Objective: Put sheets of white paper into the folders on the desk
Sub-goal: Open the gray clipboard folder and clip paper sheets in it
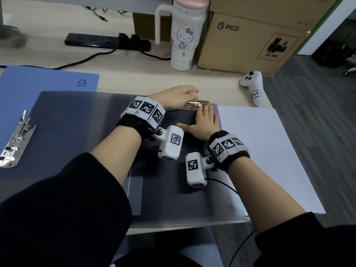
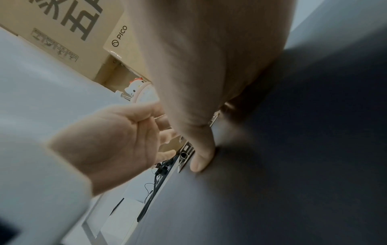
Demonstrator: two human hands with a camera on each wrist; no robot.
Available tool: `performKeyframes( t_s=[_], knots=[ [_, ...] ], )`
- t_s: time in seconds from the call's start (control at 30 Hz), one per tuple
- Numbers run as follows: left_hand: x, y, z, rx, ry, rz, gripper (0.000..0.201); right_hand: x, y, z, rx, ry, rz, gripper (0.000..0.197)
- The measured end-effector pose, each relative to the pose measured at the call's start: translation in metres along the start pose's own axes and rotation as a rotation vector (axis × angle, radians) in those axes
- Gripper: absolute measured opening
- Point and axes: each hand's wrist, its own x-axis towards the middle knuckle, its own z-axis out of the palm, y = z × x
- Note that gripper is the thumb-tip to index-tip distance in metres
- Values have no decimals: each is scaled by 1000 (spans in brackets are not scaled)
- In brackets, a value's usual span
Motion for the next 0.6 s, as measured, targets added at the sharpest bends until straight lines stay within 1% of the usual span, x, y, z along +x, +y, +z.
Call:
performKeyframes(
  t_s=[0.07,0.13,0.23,0.33,0.4,0.5,0.6],
  knots=[
    [-8,-2,2,-49,78,26,35,-2,-2,-2,9,-23,8,106],
    [-17,-5,4,-44,151,48,32,-6,-3,-6,12,-45,13,104],
    [-35,-4,7,-35,244,75,30,-14,-3,-15,55,-80,-9,94],
    [-54,-1,11,-69,324,92,28,-32,3,-24,248,-124,-90,71],
    [-66,2,17,-87,345,109,26,-51,9,-28,415,-113,-138,58],
    [-84,7,28,-100,346,125,24,-81,19,-29,574,-86,-181,45],
    [-100,15,50,-80,354,124,23,-105,33,-24,724,-28,-206,33]
  ],
)
